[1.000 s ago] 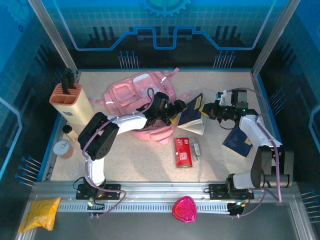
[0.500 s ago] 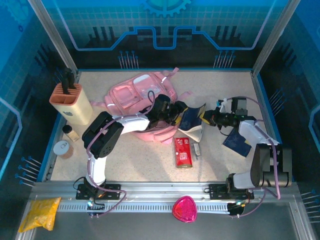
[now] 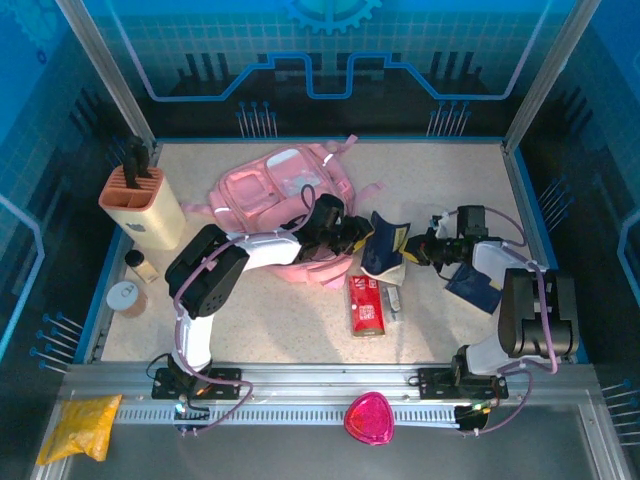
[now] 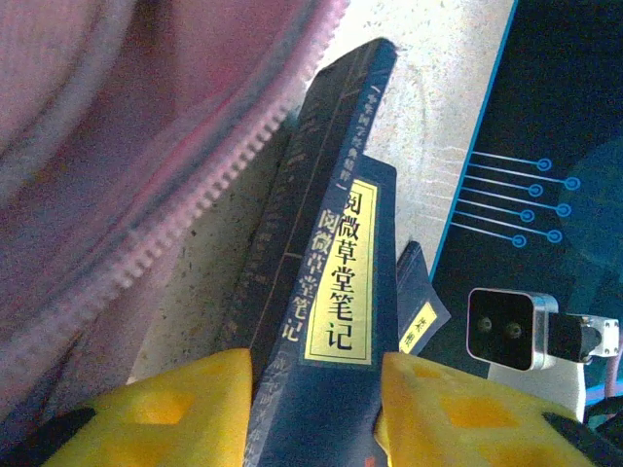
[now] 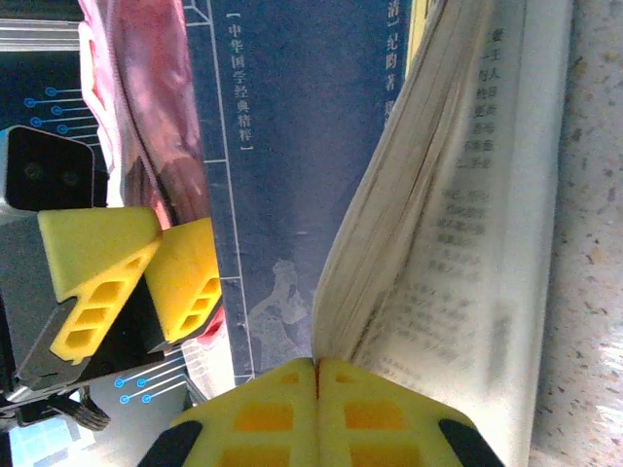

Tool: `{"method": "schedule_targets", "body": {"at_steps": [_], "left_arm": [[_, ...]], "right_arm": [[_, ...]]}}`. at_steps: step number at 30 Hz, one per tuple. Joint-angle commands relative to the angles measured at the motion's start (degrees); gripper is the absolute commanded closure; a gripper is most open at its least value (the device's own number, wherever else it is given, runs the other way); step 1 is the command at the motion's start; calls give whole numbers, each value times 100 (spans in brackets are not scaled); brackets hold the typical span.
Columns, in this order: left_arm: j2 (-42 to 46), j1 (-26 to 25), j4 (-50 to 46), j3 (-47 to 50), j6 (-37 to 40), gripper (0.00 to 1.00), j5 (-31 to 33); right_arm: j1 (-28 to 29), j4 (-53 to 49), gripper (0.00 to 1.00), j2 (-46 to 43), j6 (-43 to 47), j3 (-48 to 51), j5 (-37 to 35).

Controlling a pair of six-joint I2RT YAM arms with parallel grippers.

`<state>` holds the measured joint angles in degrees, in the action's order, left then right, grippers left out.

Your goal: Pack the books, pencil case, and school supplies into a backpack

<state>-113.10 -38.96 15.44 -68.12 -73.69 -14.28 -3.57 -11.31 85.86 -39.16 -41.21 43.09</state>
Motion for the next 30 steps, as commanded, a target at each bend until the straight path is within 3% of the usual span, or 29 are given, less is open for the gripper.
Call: {"method": "schedule_targets", "body": {"at_steps": [1, 11, 19, 30], "left_arm": [[-78, -214, -142, -246, 356, 65, -518], [-394, -398, -1242, -756, 1630, 66, -590], [-616, -406, -1551, -885, 2274, 67, -505], [-403, -353, -1655, -1037, 2571, 83, -394]], "right_arm": [[-38, 171, 100, 120, 137, 78, 33], [-38, 357, 100, 425, 206, 158, -33], [-38, 405, 100, 645, 265, 142, -103], [-38, 190, 100, 557, 386, 62, -231]]}}
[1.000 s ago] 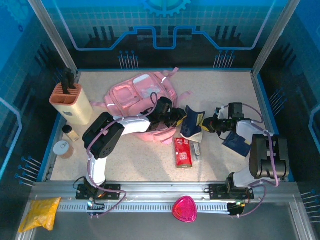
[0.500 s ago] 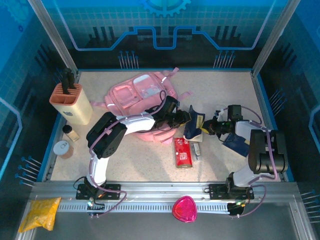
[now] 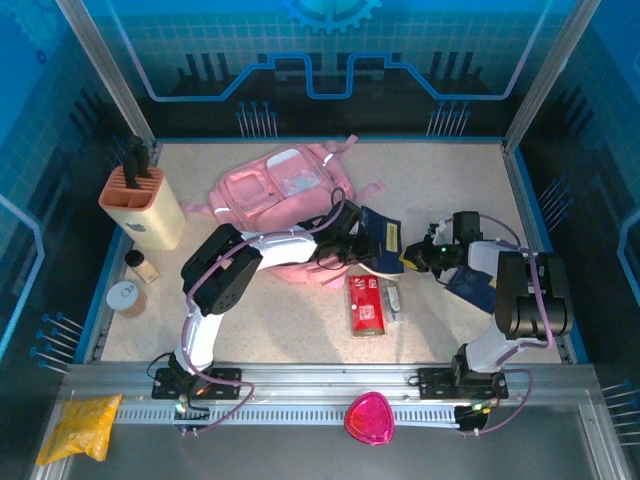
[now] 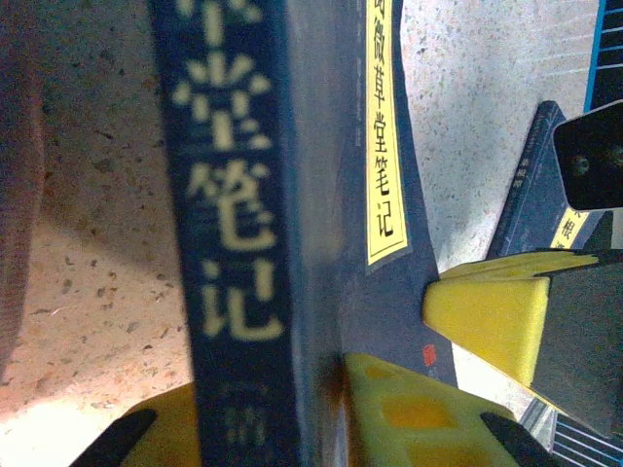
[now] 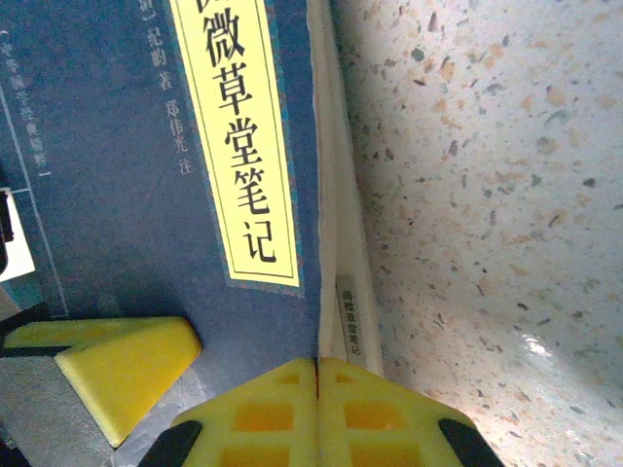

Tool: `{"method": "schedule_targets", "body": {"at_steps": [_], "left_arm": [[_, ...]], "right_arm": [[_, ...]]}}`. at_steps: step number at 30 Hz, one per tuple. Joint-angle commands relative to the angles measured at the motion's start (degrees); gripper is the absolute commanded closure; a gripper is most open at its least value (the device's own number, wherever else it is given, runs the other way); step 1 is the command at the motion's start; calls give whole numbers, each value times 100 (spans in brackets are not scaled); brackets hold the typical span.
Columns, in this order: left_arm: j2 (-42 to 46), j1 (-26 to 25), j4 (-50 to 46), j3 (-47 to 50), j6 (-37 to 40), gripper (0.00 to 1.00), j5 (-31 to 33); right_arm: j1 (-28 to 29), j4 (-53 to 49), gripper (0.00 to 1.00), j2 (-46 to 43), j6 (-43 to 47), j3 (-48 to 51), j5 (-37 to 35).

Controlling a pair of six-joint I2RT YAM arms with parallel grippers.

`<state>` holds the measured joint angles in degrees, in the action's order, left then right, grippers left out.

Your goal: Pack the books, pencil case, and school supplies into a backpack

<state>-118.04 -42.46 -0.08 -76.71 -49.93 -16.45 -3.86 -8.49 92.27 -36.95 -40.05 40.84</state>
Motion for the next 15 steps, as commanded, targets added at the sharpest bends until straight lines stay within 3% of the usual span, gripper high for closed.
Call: {"method": "schedule_targets", "body": {"at_steps": [1, 4, 8, 15], "left_arm": [[140, -7, -66, -161, 181, 85, -168], [331, 16, 120, -58, 100, 88, -170], [649, 72, 424, 52, -63, 93, -219], [1490, 300, 1753, 681, -868, 94, -318]], "right_arm": [[-11, -135, 97, -127, 179, -73, -16], [-23, -188, 84, -288, 196, -71, -14], [-39, -128, 58, -623, 104, -56, 149], [-39, 8, 20, -1176, -150, -154, 652]]}}
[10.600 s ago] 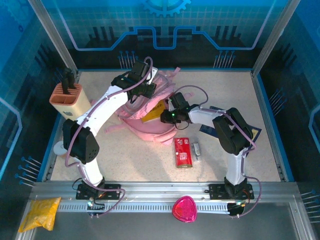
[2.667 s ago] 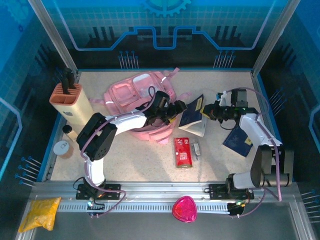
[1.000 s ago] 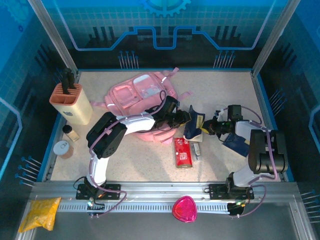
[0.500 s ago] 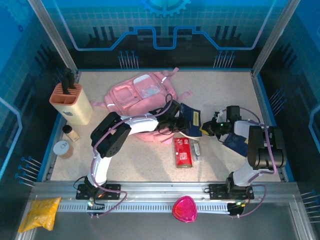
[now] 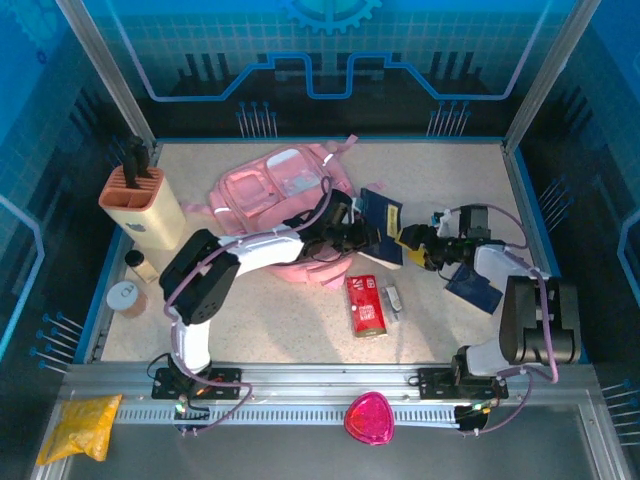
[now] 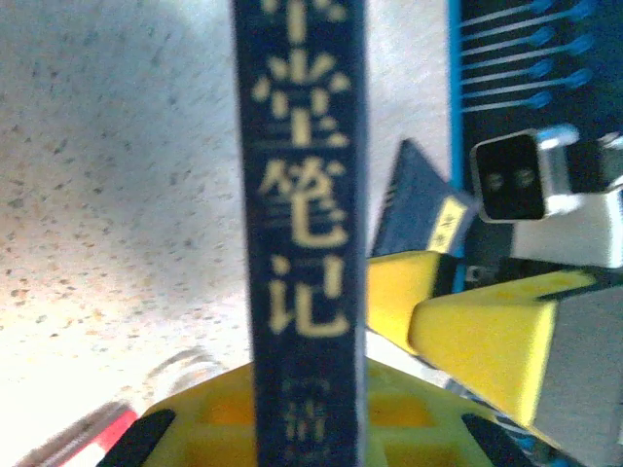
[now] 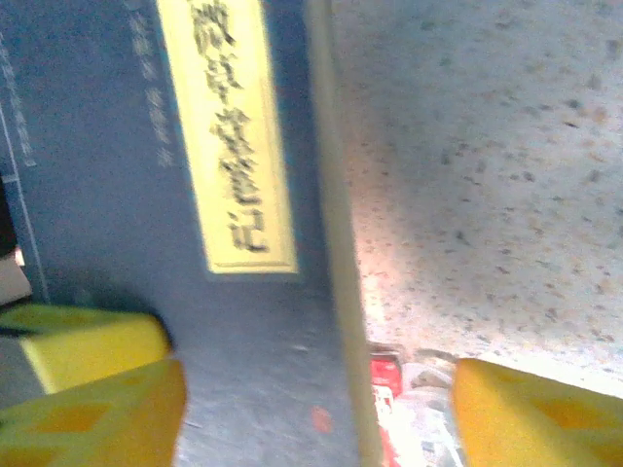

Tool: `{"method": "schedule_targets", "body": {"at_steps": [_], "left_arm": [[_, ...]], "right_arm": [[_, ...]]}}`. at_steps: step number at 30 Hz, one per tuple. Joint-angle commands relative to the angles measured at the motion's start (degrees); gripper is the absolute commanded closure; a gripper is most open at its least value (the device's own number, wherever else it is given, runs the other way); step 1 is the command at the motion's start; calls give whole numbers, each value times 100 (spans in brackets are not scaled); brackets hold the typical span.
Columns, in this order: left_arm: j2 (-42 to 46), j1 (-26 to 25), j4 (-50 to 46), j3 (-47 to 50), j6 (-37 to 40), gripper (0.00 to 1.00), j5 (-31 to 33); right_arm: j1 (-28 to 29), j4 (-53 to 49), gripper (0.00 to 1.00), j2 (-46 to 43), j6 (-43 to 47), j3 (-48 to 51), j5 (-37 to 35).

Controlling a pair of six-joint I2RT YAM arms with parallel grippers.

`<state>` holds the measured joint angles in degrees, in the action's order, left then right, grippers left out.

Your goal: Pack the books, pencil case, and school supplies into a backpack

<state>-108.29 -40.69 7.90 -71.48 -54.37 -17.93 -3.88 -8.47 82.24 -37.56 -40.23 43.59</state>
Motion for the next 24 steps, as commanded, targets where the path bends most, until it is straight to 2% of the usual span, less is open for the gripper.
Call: {"method": "schedule_targets", "body": {"at_steps": [1, 7, 13, 18, 21, 24], "left_arm": [[601, 150, 1093, 213, -529, 93, -199], [915, 187, 1646, 287, -902, 90, -284], [1033, 189, 1959, 422, -1134, 89, -361], [1189, 184, 1647, 528, -901, 89, -200], [1247, 201, 1470, 558, -777, 88, -92], [1238, 195, 1417, 548, -727, 87, -88]], "right_arm": [[-35, 62, 17, -208, -153, -167, 504], [332, 1366, 6, -348, -1204, -310, 1430], [576, 3381, 13, -357, -2776, -167, 1646], [580, 4258, 33, -300, -3361, -58, 1641], [590, 3968, 45, -340, -3200, -77, 1558], [604, 3758, 63, -390, -3043, -93, 1483]]}}
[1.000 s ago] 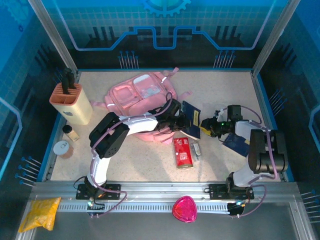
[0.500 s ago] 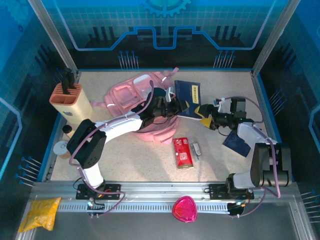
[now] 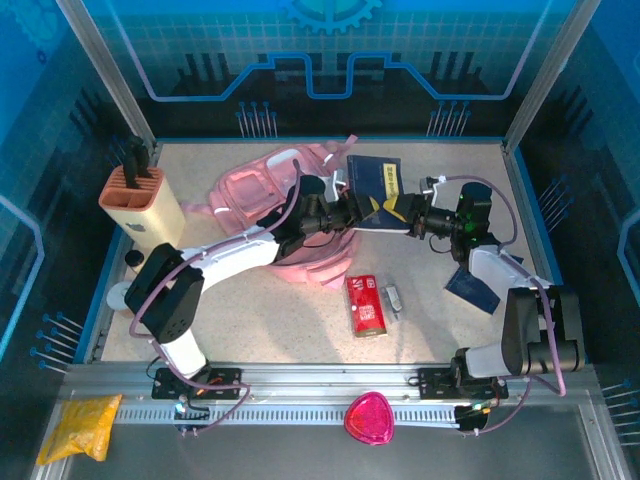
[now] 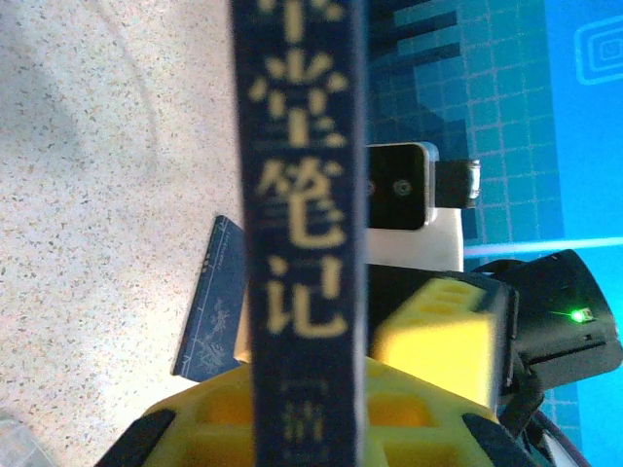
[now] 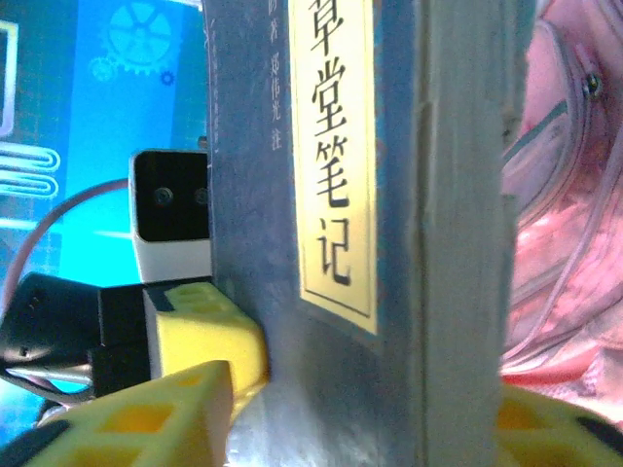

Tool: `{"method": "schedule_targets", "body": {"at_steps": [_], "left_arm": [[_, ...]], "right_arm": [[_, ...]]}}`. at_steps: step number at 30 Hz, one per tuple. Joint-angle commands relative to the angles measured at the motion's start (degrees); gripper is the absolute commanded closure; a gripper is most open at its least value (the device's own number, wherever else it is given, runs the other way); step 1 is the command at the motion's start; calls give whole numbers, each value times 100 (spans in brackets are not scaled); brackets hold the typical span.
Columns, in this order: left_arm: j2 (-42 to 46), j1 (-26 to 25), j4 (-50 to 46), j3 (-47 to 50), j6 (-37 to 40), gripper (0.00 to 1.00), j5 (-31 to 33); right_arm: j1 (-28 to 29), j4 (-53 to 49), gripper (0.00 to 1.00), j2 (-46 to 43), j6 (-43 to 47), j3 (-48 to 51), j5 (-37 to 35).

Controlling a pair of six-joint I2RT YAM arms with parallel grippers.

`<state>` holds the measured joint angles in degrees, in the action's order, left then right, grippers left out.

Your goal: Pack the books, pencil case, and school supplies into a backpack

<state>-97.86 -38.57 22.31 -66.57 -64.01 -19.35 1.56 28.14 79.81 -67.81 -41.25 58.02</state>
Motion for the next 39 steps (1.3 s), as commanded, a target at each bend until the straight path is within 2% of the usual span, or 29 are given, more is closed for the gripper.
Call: {"method": "schedule_targets", "body": {"at_steps": [1, 5, 8, 12, 16, 18, 21, 23, 25, 28, 33, 36, 39], "left_arm": [[193, -14, -61, 56, 240, 86, 78], [204, 6, -126, 32, 311, 81, 80], [262, 11, -176, 54, 367, 68, 62], [487, 40, -608, 60, 702, 44, 210], [831, 220, -901, 343, 973, 31, 312], [1070, 371, -1367, 479, 1325, 27, 456], [1350, 532, -2473, 471, 2280, 25, 997], [1379, 536, -3259, 320, 3090, 30, 1534], [1227, 542, -3899, 139, 3948, 30, 1918], [845, 533, -4750, -250, 4788, 30, 2447], [219, 518, -5242, -617, 5597, 31, 3336], [-134, 464, -5273, -805, 6035, 31, 3396], [-416, 321, -5037, -900, 6474, 31, 3724]], "right_arm": [[58, 38, 67, -162, 1, 7, 13], [66, -414, 88, -249, 278, -120, -56], [50, -555, 99, -308, 340, -146, -139], [29, -520, 100, -316, 285, -212, -62], [-44, -586, 100, -336, 320, -225, -5], [-97, -710, 100, -364, 410, -243, 56], [-131, -1156, 100, -423, 774, -269, 46], [-143, -1696, 100, -447, 1090, -321, -34], [-140, -2102, 100, -470, 1406, -384, -72], [-142, -2776, 100, -508, 1922, -498, -251], [-194, -3325, 100, -512, 2360, -584, -440], [-243, -3318, 100, -486, 2347, -535, -470], [-262, -3315, 100, -433, 2371, -554, -477]]}}
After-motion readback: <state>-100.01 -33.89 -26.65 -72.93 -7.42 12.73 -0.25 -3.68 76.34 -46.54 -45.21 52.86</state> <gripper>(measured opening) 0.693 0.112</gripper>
